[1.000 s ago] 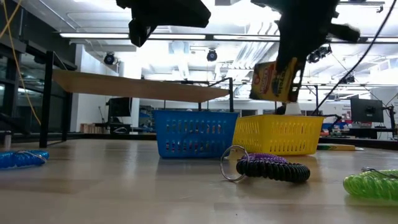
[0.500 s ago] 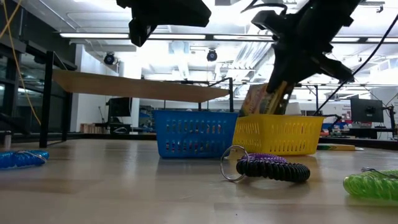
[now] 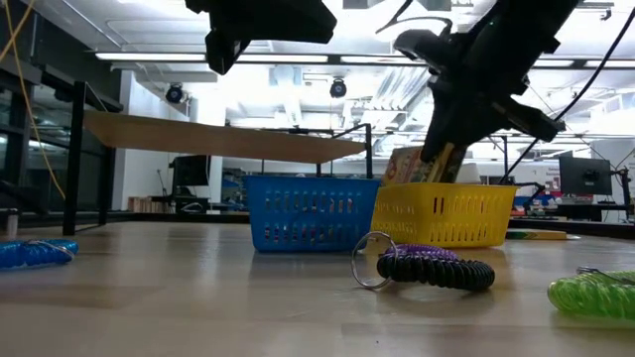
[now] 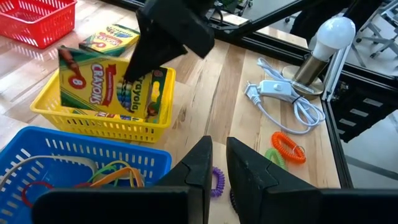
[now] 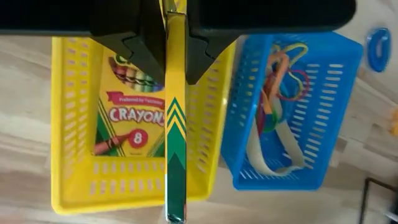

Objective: Pick & Place Office Desk Supplies
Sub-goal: Put the bottom yellow crayon box into the yellow bin

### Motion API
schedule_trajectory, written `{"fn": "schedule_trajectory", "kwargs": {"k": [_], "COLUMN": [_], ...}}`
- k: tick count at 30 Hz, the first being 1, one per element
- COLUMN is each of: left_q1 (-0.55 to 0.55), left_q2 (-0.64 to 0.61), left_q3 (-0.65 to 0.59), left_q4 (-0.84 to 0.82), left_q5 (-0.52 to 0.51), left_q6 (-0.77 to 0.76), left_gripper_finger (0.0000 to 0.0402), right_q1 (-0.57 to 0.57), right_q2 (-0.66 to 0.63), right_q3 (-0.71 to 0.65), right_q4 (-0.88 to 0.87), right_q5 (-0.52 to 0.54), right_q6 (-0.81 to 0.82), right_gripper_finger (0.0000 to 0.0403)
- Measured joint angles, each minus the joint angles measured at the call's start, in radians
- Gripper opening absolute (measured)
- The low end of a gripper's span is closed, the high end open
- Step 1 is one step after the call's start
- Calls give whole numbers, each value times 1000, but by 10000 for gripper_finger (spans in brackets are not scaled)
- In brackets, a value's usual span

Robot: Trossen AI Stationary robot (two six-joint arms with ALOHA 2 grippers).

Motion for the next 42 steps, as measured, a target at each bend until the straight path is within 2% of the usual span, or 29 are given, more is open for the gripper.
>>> {"fn": "schedule_trajectory", "kwargs": {"k": [14, 26, 42], "left_q1": [0, 0, 0], "left_q2": [0, 0, 0], "left_q3": [0, 0, 0], "left_q4": [0, 0, 0], "left_q5": [0, 0, 0], "left_q6": [0, 0, 0], "left_gripper_finger": [45, 45, 45], "right_q1": [-18, -19, -20], "right_q2": [18, 18, 18], "right_q3": [0, 0, 0], "right_q4": [30, 30, 7], "right_q5": [-25, -25, -15], "right_q6": [-3, -11, -12], "right_gripper_finger": [25, 77, 80]}}
